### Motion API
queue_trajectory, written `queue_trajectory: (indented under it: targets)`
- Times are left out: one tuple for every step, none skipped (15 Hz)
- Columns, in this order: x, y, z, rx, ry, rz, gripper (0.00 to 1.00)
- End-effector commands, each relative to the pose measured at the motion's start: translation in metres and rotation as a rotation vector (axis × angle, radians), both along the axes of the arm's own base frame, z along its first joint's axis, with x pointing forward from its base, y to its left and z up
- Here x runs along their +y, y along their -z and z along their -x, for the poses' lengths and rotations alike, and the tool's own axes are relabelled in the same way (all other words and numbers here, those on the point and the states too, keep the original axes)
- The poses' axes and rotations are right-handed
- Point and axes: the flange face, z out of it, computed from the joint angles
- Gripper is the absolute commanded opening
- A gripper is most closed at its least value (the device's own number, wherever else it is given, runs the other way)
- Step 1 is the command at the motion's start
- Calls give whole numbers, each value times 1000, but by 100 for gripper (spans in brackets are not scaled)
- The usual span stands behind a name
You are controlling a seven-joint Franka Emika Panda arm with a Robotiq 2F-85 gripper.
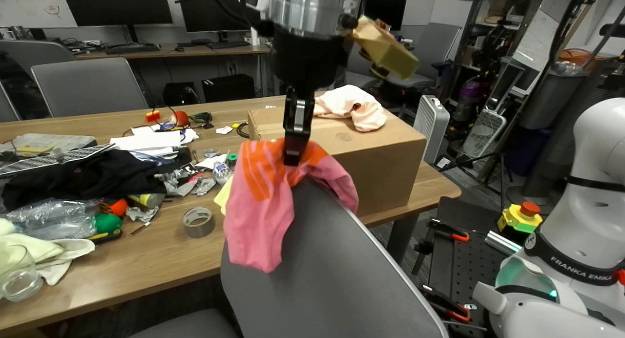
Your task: Put the clothes on the box
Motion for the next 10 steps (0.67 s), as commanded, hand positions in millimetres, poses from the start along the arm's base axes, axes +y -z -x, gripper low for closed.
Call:
queue_trajectory:
  targets:
    - [-2, -50, 18, -142, 11, -35, 2]
    - [-3, -61, 20, -175, 18, -42, 2]
    - [-3, -72, 22, -198, 21, -46, 2]
    - [-4, -81, 24, -224, 26, -52, 2]
    - [-5, -90, 27, -247, 32, -59, 2]
    - [-6, -98, 28, -271, 38, -61, 2]
    - [-5, -106, 30, -292, 45, -62, 2]
    - [-5, -112, 29, -319, 54, -58, 2]
    - [-6, -118, 27, -336, 71, -50, 2]
    - [-7, -122, 23, -352, 84, -37, 2]
